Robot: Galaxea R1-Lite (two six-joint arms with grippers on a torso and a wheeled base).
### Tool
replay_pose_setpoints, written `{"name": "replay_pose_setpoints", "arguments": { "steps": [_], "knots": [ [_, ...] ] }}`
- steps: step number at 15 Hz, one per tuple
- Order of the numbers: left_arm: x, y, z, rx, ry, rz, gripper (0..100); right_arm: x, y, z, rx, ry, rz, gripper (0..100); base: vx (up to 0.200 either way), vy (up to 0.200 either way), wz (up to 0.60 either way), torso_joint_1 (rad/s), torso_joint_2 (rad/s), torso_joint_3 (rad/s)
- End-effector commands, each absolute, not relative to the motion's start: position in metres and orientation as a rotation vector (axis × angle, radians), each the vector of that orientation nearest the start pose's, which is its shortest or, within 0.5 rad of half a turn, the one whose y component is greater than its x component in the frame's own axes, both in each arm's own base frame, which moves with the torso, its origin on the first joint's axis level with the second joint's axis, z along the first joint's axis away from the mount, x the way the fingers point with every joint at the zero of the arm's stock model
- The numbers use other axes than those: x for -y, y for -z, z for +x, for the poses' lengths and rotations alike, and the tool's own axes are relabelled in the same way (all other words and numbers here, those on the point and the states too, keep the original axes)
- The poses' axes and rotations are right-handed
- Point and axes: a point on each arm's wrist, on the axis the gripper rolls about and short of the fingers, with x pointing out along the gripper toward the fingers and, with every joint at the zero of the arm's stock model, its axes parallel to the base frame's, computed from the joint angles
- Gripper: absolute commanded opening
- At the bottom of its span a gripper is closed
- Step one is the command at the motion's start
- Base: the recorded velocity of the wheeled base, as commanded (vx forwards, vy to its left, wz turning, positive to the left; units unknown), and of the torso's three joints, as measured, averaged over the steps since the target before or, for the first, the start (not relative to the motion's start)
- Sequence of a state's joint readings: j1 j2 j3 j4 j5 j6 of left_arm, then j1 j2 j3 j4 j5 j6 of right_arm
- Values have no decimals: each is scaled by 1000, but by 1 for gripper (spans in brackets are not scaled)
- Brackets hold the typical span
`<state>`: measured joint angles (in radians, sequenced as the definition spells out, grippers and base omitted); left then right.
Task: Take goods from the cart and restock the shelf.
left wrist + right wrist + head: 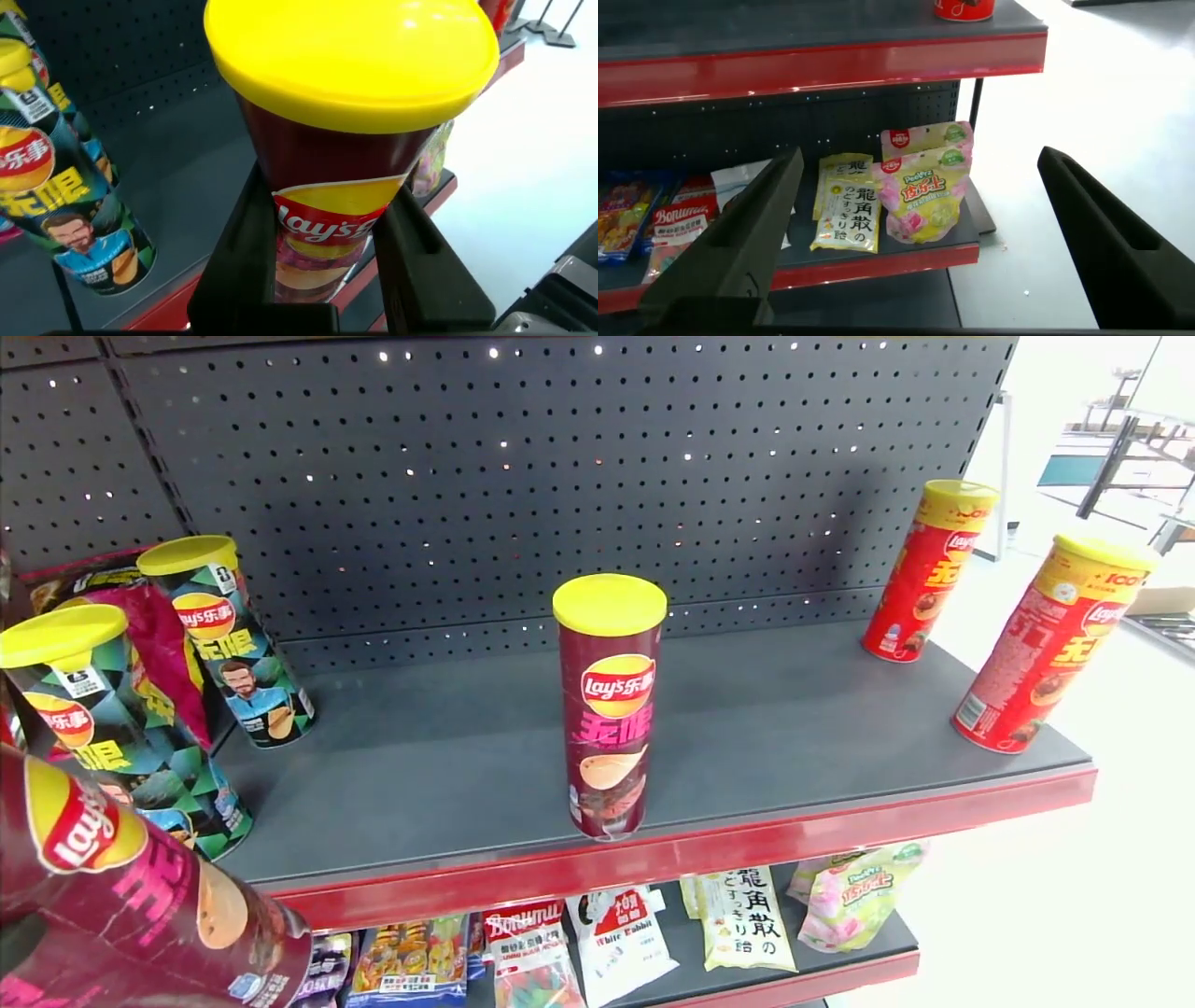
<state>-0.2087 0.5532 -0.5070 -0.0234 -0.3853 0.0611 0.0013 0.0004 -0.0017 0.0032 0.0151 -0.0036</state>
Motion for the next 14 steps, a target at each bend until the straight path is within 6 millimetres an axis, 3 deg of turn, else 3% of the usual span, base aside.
{"name": "replay_pose_setpoints", "arguments": {
  "steps": [1, 4, 5, 7, 8, 14],
  "knots": [
    [18, -226, 41, -45, 607, 53, 0, 0, -76, -23, -1, -17, -5, 100, 0, 0, 0, 0, 0, 0],
    [25, -232, 76, -88, 608, 49, 0, 0, -76, -23, -1, -17, -5, 100, 0, 0, 0, 0, 0, 0],
    [25, -232, 76, -88, 608, 49, 0, 0, -76, -23, -1, -17, -5, 100, 0, 0, 0, 0, 0, 0],
    [39, -245, 132, -63, 631, 52, 0, 0, -76, -23, -1, -17, -5, 100, 0, 0, 0, 0, 0, 0],
    [45, -248, 145, -59, 649, 53, 0, 0, -76, -23, -1, -17, -5, 100, 0, 0, 0, 0, 0, 0],
    [68, -249, 181, -110, 727, 51, 0, 0, -76, -23, -1, -17, -5, 100, 0, 0, 0, 0, 0, 0]
  ]
}}
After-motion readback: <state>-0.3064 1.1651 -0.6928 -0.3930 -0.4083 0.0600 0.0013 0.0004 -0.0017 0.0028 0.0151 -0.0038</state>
